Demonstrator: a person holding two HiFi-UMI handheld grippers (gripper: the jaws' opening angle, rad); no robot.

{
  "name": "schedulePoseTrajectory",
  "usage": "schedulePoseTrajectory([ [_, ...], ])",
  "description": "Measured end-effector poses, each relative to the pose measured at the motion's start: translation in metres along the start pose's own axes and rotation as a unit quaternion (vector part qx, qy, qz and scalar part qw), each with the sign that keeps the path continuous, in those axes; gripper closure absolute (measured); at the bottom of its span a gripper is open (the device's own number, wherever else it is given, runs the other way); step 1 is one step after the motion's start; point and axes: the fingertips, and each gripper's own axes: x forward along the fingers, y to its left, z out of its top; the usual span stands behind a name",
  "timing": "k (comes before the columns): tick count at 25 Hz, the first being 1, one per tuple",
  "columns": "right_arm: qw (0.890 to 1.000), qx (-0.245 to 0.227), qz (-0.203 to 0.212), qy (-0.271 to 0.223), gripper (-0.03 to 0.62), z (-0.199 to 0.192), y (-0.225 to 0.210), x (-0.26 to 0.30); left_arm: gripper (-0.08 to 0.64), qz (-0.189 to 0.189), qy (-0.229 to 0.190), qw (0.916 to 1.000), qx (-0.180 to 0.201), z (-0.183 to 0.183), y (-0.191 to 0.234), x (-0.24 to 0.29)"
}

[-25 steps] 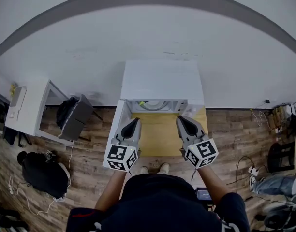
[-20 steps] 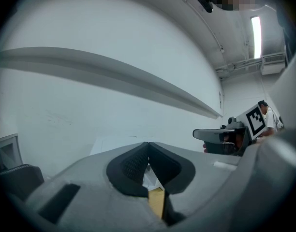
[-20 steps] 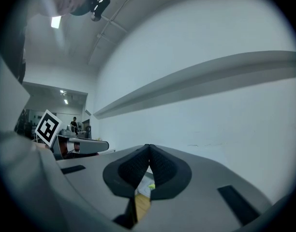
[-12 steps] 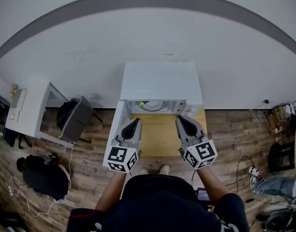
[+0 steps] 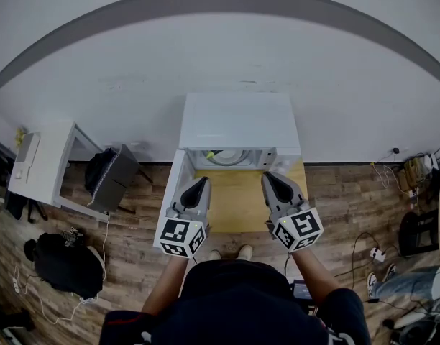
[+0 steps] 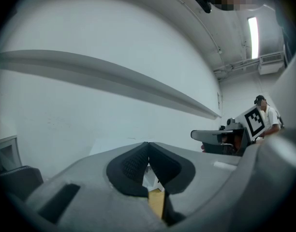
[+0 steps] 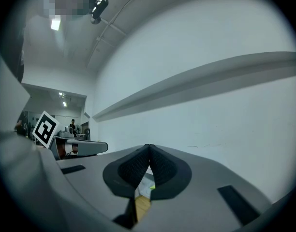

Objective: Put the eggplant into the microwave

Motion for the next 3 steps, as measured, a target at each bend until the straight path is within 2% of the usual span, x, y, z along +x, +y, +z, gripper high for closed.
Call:
schedulePoseTrajectory([
  [3,1.000,0.000,-0.002,-0.001,0.581,0.0000,0.0015,-0.0014,0.543,0.000,0.000,1.0000,0.000,0.0010,-0.0002,-0.0018],
])
